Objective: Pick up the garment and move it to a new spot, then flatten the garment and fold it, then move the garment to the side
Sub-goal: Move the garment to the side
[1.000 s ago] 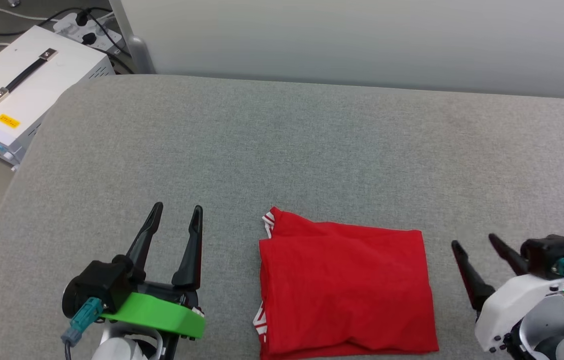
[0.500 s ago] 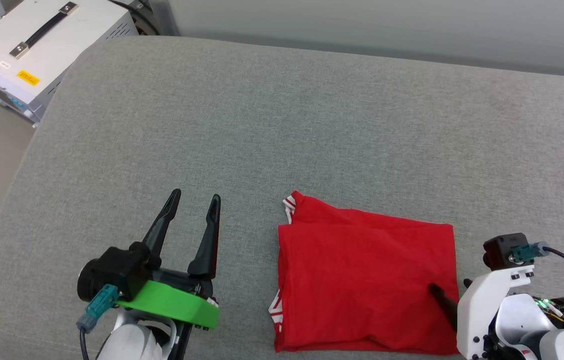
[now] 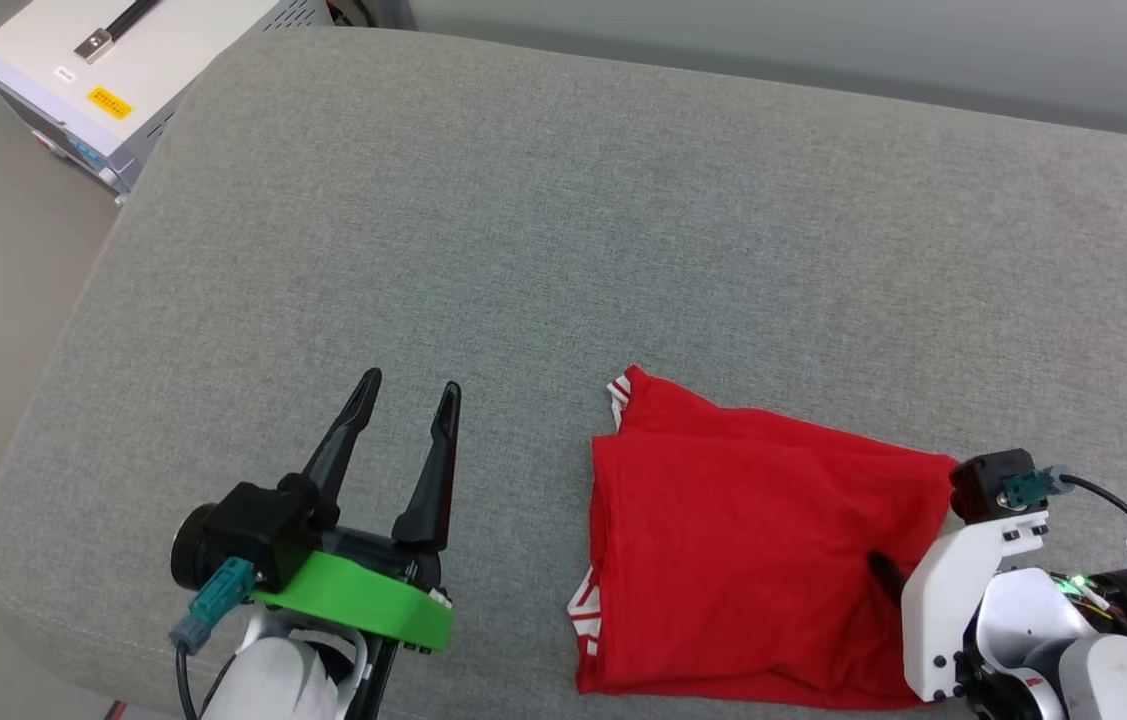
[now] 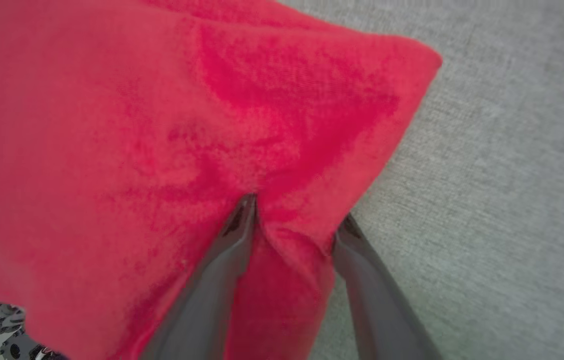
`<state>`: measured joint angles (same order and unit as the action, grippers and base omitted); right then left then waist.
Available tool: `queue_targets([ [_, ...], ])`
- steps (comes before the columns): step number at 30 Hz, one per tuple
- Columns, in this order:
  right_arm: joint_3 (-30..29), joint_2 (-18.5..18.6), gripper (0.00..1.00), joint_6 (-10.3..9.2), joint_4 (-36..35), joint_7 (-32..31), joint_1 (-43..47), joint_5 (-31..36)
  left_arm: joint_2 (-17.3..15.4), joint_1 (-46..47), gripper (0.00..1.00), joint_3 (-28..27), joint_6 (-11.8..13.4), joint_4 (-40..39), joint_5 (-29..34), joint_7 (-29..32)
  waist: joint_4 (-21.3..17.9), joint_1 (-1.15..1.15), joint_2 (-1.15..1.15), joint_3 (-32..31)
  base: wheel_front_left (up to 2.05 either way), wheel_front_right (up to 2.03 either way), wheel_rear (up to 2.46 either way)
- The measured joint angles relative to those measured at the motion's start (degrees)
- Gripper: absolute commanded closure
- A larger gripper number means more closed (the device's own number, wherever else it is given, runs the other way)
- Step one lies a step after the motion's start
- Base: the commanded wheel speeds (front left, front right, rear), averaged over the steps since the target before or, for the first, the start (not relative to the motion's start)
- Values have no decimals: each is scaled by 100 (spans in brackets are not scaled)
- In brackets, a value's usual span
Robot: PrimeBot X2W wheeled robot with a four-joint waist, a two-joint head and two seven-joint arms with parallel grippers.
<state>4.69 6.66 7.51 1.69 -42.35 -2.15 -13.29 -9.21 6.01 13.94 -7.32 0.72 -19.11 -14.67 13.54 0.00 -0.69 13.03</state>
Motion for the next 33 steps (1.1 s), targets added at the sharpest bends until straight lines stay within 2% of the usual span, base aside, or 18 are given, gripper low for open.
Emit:
queue_targets([
  [7,235,124,100,3,71,387,-111,103,-31,2,0,38,1,2,0,0,-124,0,0,-120,0,0,0],
  [12,583,514,100,8,-190,680,-219,411,-20,-12,0,-51,0,-57,-53,0,-343,0,0,-225,0,0,0],
  [15,812,920,100,7,-424,679,-324,581,-43,-32,0,-36,1,-91,-42,0,-525,0,0,-275,0,0,0],
  [23,1479,2319,100,4,-892,541,-942,730,-185,-20,0,225,0,-130,52,0,-1213,0,0,-277,0,0,0],
  [28,1834,3118,100,4,-878,568,-1365,583,-256,115,0,319,0,-218,120,0,-1718,0,0,-152,0,0,0],
  [33,2040,3750,100,8,-521,800,-1876,385,-511,310,0,407,0,-282,209,0,-2263,0,0,52,0,0,0],
])
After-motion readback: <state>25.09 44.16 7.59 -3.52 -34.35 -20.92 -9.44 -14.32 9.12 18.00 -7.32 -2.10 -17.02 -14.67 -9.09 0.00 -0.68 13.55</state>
